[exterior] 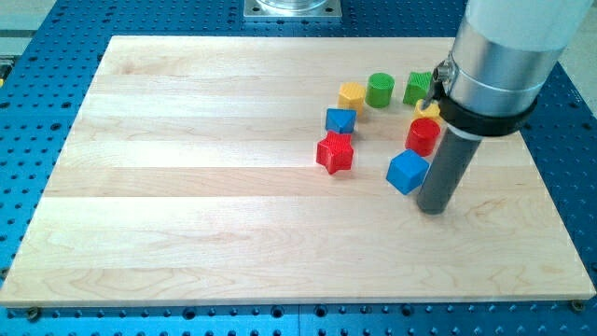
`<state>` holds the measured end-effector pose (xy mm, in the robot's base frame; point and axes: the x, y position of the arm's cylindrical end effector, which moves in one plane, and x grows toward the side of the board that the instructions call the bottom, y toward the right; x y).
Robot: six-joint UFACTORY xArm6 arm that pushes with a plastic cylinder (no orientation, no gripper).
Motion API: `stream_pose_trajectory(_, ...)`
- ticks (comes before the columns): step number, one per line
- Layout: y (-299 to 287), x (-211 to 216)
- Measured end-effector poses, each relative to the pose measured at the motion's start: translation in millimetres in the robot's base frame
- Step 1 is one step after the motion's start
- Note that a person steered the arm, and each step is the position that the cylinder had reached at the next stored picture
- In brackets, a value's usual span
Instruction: Make a circle with all blocks
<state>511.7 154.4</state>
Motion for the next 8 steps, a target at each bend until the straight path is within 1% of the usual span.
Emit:
stream_pose_trajectory(2, -10, -12)
stream_pose_trajectory(3, -35, -14)
stream_pose_trajectory(5, -52, -16)
stream_pose_trajectory(6, -111, -14)
stream_pose_trajectory(7, -140, -46)
stream_pose_trajectory(8, -144, -66)
